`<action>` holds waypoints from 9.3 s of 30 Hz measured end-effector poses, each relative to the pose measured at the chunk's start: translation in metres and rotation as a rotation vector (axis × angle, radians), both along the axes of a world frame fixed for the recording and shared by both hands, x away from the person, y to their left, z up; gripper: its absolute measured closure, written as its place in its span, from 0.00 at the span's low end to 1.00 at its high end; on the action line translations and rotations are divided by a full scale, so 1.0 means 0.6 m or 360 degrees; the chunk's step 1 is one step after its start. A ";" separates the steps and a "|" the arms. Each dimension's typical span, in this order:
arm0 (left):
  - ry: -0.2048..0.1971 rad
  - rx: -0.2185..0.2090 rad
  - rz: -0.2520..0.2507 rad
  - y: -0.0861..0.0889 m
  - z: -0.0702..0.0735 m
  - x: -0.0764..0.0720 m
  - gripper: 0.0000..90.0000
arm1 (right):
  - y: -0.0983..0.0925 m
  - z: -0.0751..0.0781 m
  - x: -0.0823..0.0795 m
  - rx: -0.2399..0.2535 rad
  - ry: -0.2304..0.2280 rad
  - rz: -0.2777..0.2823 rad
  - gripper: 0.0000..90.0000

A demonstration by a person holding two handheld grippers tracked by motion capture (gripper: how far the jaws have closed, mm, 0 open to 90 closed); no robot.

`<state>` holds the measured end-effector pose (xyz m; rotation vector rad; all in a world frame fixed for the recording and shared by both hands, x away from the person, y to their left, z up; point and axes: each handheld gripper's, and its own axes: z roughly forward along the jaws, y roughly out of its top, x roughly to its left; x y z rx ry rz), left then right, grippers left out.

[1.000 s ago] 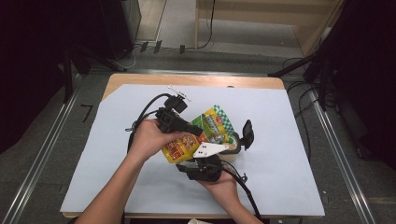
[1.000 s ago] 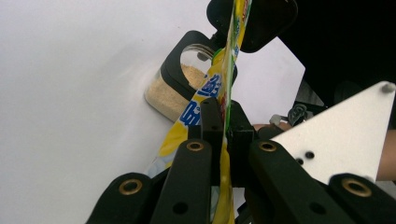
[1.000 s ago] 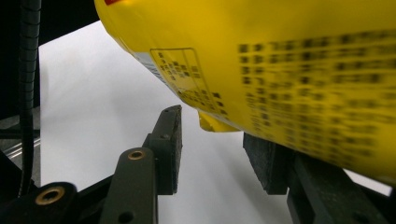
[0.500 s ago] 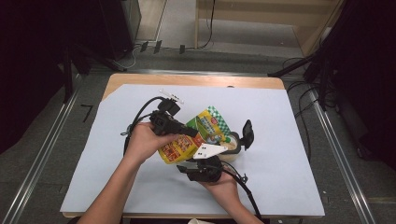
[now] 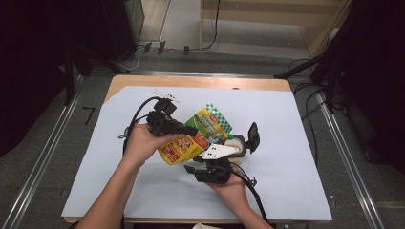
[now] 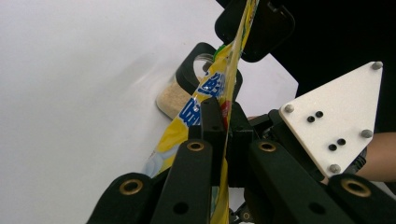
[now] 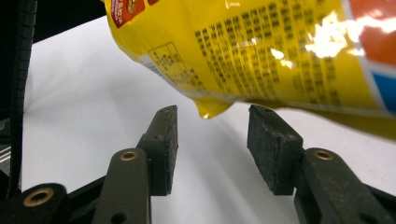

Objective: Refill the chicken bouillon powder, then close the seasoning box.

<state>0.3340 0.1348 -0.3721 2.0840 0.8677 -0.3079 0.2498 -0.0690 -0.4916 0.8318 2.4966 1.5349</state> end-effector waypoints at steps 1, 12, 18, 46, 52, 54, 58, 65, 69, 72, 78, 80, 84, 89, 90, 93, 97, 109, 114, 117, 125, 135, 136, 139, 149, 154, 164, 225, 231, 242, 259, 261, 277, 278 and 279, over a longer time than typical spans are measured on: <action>-0.0005 -0.0005 0.0013 0.003 0.001 0.001 1.00 | -0.001 0.000 0.001 0.0001 -0.0001 -0.0001 0.60; -0.0077 -0.0036 0.0172 0.052 -0.003 0.029 1.00 | -0.001 0.001 0.001 0.0016 -0.0002 0.0013 0.59; -0.0116 -0.0050 0.0261 0.076 -0.004 0.052 1.00 | 0.001 -0.003 -0.001 -0.0002 0.0002 0.0026 0.58; -0.0147 -0.0039 0.0353 0.098 -0.043 0.090 1.00 | -0.016 -0.001 -0.004 0.0006 0.0006 -0.0024 0.58; -0.0139 -0.0014 0.0337 0.106 -0.039 0.085 1.00 | -0.016 -0.001 -0.004 -0.0001 0.0001 -0.0021 0.58; -0.0139 0.0006 0.0318 0.108 -0.037 0.081 1.00 | -0.015 -0.001 -0.004 -0.0010 0.0002 -0.0021 0.58; -0.0147 0.0027 0.0316 0.119 -0.034 0.068 0.99 | -0.016 0.000 -0.004 -0.0008 -0.0001 -0.0021 0.58; -0.0171 0.0021 0.0317 0.139 -0.035 0.046 0.99 | -0.014 0.002 -0.003 -0.0004 -0.0006 -0.0018 0.58; -0.0207 0.0035 0.0326 0.155 -0.034 0.028 0.98 | -0.012 0.002 -0.003 -0.0008 -0.0005 -0.0009 0.58; -0.0224 0.0039 0.0317 0.164 -0.036 0.019 0.98 | -0.011 0.002 -0.003 -0.0008 -0.0004 -0.0007 0.58; -0.0239 0.0050 0.0308 0.177 -0.037 0.002 0.97 | -0.008 0.003 -0.002 -0.0007 -0.0010 0.0000 0.58; -0.0245 0.0057 0.0303 0.181 -0.038 -0.002 0.96 | -0.007 0.004 -0.002 -0.0009 -0.0011 0.0007 0.58; -0.0240 0.0050 0.0313 0.190 -0.041 -0.009 0.95 | -0.006 0.004 -0.001 -0.0012 -0.0012 0.0011 0.58; -0.0229 0.0036 0.0325 0.199 -0.046 -0.017 0.91 | -0.004 0.004 -0.001 -0.0012 -0.0015 0.0015 0.58; -0.0225 0.0020 0.0333 0.202 -0.049 -0.019 0.90 | -0.003 0.004 -0.002 -0.0012 -0.0015 0.0015 0.58; -0.0235 0.0025 0.0350 0.209 -0.056 -0.024 0.86 | -0.002 0.004 -0.002 -0.0013 -0.0013 0.0023 0.58; -0.0244 0.0007 0.0364 0.219 -0.056 -0.027 0.82 | 0.001 0.003 -0.002 -0.0017 -0.0010 0.0029 0.58; -0.0246 -0.0023 0.0350 0.221 -0.031 -0.037 0.71 | -0.002 0.006 -0.001 -0.0026 -0.0005 0.0022 0.59; -0.0217 -0.0024 0.0353 0.223 -0.011 -0.041 0.70 | -0.003 0.007 0.000 -0.0029 -0.0008 0.0015 0.59; -0.0197 -0.0030 0.0366 0.224 -0.003 -0.042 0.69 | -0.003 0.008 0.001 -0.0024 0.0000 0.0014 0.60; -0.0195 -0.0026 0.0402 0.227 0.028 -0.043 0.68 | -0.004 0.012 0.003 -0.0039 0.0005 0.0024 0.60; -0.0180 -0.0058 0.0428 0.231 0.060 -0.038 0.65 | -0.006 0.016 0.004 -0.0045 0.0017 0.0037 0.60; -0.0178 -0.0069 0.0427 0.232 0.064 -0.036 0.65 | -0.006 0.016 0.004 -0.0045 0.0017 0.0038 0.60; -0.0173 -0.0067 0.0435 0.232 0.071 -0.033 0.64 | -0.006 0.017 0.004 -0.0049 0.0034 0.0050 0.60; -0.0198 -0.0101 0.0482 0.246 0.088 -0.018 0.64 | -0.012 0.030 0.004 -0.0041 0.0048 0.0056 0.61; -0.0182 -0.0096 0.0502 0.257 0.082 -0.008 0.64 | -0.018 0.037 0.005 -0.0037 0.0051 0.0051 0.61; -0.0142 -0.0076 0.0543 0.272 0.043 0.015 0.61 | -0.040 0.064 0.008 -0.0049 0.0053 0.0023 0.63; -0.0115 -0.0027 0.0588 0.281 -0.030 0.026 0.50 | -0.306 0.187 0.044 0.0026 0.0094 -0.0419 1.00; -0.0113 -0.0011 0.0582 0.280 -0.032 0.027 0.50 | -0.306 0.155 0.059 0.0006 0.0156 -0.0439 1.00; -0.0116 0.0004 0.0585 0.282 -0.033 0.026 0.49 | -0.297 0.119 0.072 -0.0010 0.0235 -0.0432 1.00; -0.0112 0.0005 0.0581 0.282 -0.035 0.026 0.49 | -0.269 0.108 0.071 -0.0030 0.0238 -0.0373 1.00; -0.0106 0.0004 0.0582 0.282 -0.036 0.027 0.49 | -0.266 0.107 0.071 -0.0023 0.0237 -0.0361 1.00; -0.0092 0.0006 0.0578 0.284 -0.040 0.027 0.49 | -0.229 0.100 0.066 -0.0025 0.0222 -0.0277 1.00; -0.0092 0.0006 0.0578 0.284 -0.040 0.027 0.49 | -0.229 0.100 0.066 -0.0025 0.0222 -0.0277 1.00; -0.0092 0.0007 0.0577 0.284 -0.040 0.027 0.49 | -0.223 0.097 0.066 -0.0040 0.0222 -0.0263 1.00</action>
